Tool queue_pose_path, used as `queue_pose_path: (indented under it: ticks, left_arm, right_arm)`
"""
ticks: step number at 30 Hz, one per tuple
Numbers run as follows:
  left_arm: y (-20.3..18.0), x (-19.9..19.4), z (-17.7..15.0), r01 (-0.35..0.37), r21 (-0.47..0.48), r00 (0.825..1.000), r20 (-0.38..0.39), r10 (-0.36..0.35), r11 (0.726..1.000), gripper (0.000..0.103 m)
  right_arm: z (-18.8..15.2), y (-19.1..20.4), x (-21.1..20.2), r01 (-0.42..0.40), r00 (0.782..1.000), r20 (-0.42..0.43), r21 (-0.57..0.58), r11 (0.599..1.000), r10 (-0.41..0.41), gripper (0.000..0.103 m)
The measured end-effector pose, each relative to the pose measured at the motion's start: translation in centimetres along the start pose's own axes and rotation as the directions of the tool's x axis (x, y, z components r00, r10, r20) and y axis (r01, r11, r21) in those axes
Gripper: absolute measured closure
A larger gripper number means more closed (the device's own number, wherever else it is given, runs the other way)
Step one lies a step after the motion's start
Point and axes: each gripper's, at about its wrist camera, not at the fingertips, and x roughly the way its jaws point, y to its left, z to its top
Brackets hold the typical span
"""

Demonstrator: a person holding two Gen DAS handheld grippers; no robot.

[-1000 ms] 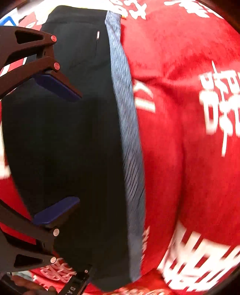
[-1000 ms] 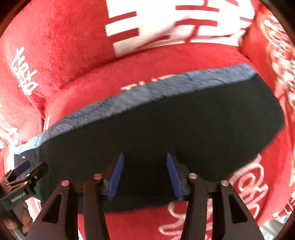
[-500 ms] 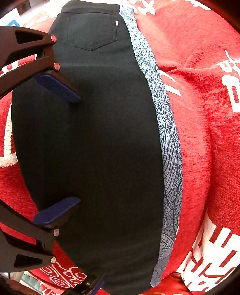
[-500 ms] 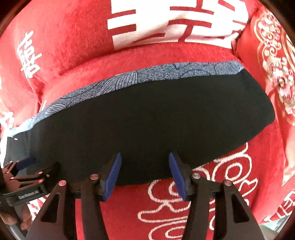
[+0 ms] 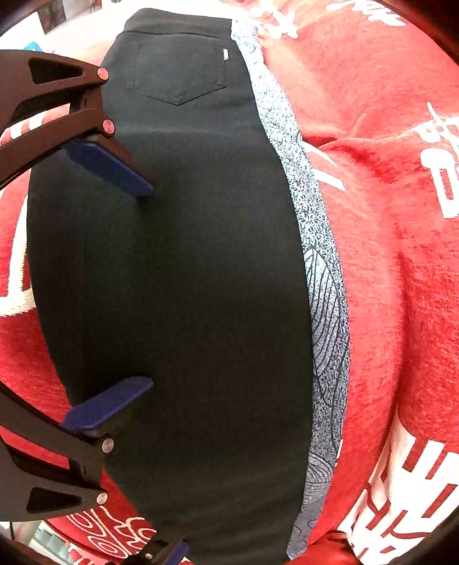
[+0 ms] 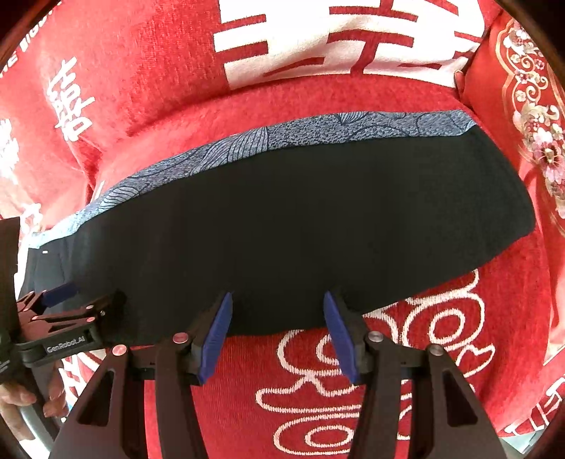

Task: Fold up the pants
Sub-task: 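Release the trousers and open both grippers above them, then grasp one end of the trouser strip with the right gripper and lift it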

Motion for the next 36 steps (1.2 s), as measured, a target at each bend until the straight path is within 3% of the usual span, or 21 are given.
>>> queue_pose_path:
  ticks: [9, 12, 16, 19, 24, 29, 33, 36]
  left_arm:
    - [-0.8, -1.2, -0.1, -0.062, 0.007, 0.998, -0.012, 0.062, 0.998, 0.000]
    - [-1.7, -2.1, 0.1, -0.057, 0.003, 0.998, -0.014, 0.057, 0.998, 0.000]
    - [-3.7, -3.5, 0.7, -0.010, -0.001, 1.000, 0.009, 0.010, 1.000, 0.000]
    - [-6.2, -4.3, 1.5, 0.037, 0.005, 0.999, 0.034, -0.037, 0.999, 0.000]
    - [-11.2, -3.6, 3.0, 0.092, 0.038, 0.994, 0.055, -0.094, 0.995, 0.000]
    - [-13.7, -1.4, 2.7, 0.070, 0.056, 0.996, 0.045, -0.073, 0.996, 0.000]
    - [-13.5, -1.2, 2.8, 0.087, 0.057, 0.994, 0.054, -0.090, 0.995, 0.000]
    - [-13.6, -1.2, 2.9, 0.075, 0.067, 0.995, 0.057, -0.079, 0.995, 0.000]
  right_arm:
    - [0.8, -1.7, -0.3, -0.064, 0.998, -0.016, 0.016, 0.998, 0.064, 0.045]
    - [0.8, -3.9, -1.4, -0.095, 0.995, 0.023, 0.099, 0.991, 0.093, 0.045]
    - [0.3, -8.3, -2.9, -0.188, 0.981, 0.093, 0.245, 0.951, 0.170, 0.045]
    - [-0.6, -12.0, -3.1, -0.267, 0.962, 0.143, 0.342, 0.901, 0.231, 0.045]
    - [-2.5, -17.5, -2.7, -0.391, 0.919, 0.258, 0.520, 0.759, 0.297, 0.045]
    - [-3.4, -19.7, -1.2, -0.494, 0.869, 0.349, 0.573, 0.655, 0.350, 0.045]
    - [-2.8, -20.6, -0.4, -0.562, 0.826, 0.409, 0.547, 0.620, 0.388, 0.045]
    - [-1.8, -20.8, 0.2, -0.589, 0.806, 0.437, 0.524, 0.615, 0.400, 0.045]
